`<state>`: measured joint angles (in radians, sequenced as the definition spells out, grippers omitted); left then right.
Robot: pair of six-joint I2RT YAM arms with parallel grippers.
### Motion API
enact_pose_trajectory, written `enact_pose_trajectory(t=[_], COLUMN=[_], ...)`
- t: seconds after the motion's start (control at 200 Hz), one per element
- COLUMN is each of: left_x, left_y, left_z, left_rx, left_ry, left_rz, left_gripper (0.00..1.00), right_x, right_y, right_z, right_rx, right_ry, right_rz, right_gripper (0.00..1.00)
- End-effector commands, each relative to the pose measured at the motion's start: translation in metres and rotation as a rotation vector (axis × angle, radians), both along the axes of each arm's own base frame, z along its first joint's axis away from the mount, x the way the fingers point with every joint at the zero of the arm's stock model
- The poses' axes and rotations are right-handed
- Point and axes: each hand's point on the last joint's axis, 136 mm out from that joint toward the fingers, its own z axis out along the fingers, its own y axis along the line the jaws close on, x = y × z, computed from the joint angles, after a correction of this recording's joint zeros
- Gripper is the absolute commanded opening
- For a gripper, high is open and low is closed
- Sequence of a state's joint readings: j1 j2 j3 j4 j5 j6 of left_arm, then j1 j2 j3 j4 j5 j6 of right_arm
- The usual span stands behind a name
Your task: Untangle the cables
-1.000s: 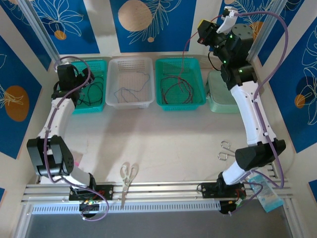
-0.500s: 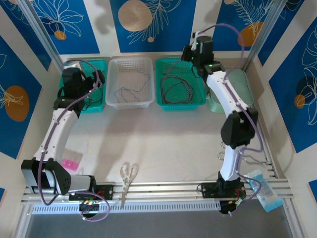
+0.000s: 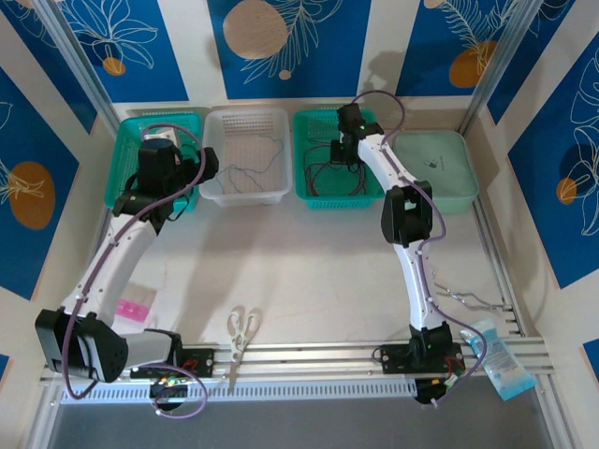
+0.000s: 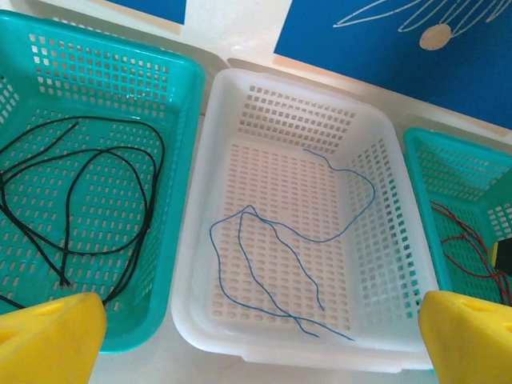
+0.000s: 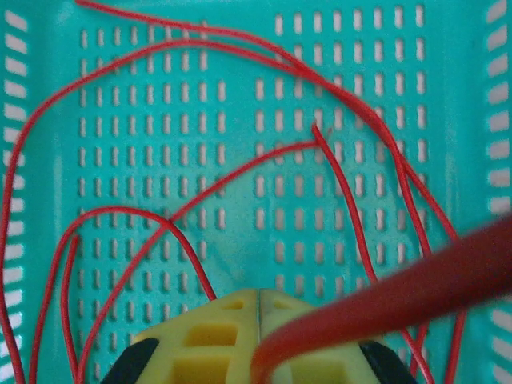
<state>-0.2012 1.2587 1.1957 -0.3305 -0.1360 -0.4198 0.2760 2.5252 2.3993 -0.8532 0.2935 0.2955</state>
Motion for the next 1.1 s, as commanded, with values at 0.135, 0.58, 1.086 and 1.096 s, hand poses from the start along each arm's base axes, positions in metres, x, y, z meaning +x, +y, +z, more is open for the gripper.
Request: enact_pose_trajectory(t=[0.135,0.58,1.086,1.096], left_x=[-0.017,-0.041,-0.042,-0.043], left_y=[-0.009,-0.007,-0.013,-0.013], left_z=[-0.006,-0.013,-0.029,-0.029], left_rx=[0.01,0.004,-0.048,-0.049], left_ry=[0.019,-0.014,0.015,0.016], left_rz=[-0.03,-0.052,-0.059,-0.059], left_gripper=[0.99,0.99,0.99,0.99], right_x=[-0.01,-0.065,-0.017,-0.016], right_y=[-0.012,-0.037,-0.054,-0.052], right_z=[0.069,0.228,0.144,0.142], right_rx=[0.008,0.023,0.303,0.3], right_ry=[-0.043,-0.345,-0.099,-0.098], right_rz=[-0.027,0.052,-0.053,-0.051], right_gripper=[0.73,0.99,0.99,0.99])
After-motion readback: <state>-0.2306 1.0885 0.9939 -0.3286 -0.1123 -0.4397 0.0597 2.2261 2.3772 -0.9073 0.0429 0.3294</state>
